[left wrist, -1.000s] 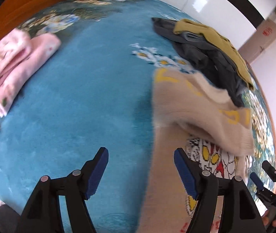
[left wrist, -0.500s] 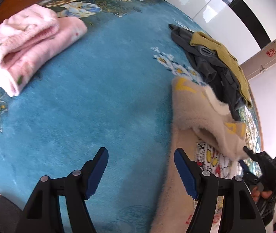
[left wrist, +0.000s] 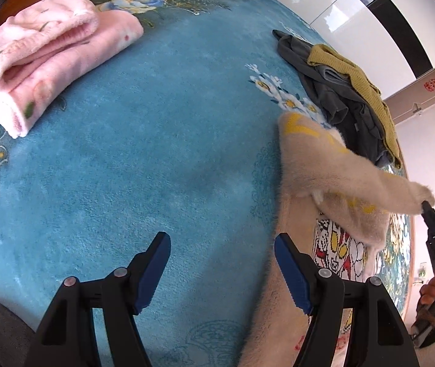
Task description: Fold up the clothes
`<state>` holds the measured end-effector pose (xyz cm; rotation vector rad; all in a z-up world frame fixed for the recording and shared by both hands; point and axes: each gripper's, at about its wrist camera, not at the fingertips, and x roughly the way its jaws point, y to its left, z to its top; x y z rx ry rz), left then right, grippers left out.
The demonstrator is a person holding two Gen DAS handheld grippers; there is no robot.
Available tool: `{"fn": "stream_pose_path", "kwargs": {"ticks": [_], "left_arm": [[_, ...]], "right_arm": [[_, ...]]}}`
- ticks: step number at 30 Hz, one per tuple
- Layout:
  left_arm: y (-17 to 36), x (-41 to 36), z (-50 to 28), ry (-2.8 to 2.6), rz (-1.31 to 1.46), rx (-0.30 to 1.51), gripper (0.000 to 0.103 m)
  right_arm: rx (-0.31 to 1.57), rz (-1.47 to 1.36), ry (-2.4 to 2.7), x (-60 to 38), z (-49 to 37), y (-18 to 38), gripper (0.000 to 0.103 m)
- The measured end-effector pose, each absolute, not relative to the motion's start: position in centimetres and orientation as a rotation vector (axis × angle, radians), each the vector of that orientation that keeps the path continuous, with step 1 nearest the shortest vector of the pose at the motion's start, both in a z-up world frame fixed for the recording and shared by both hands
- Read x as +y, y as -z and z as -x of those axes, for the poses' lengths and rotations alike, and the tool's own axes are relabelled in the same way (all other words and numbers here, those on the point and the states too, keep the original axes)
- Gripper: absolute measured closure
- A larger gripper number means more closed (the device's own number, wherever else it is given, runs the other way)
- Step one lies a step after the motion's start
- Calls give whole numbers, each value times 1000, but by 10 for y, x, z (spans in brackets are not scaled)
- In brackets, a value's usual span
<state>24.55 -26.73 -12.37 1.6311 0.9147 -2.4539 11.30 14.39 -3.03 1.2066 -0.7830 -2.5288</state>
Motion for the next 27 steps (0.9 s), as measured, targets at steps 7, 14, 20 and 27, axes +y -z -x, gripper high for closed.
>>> {"fn": "stream_pose_path", "kwargs": {"ticks": [7,14,20,27], "left_arm": [[133,-265,-245,2426,-1664,893,29],[138,-256,-240,2413,-1719,865,29],[137,-249,-237,2403,-1761,843,29],[125,-240,-244,2418,-1787,841,29]], "right_arm": [[-764,-1427,2565,161,-98,79,97],[-807,-1525,2570,181,-96,108,97],[-780,-1520,2590,185,-92,109,97],[-759,-1628,2567,185,-84,125,97]]}}
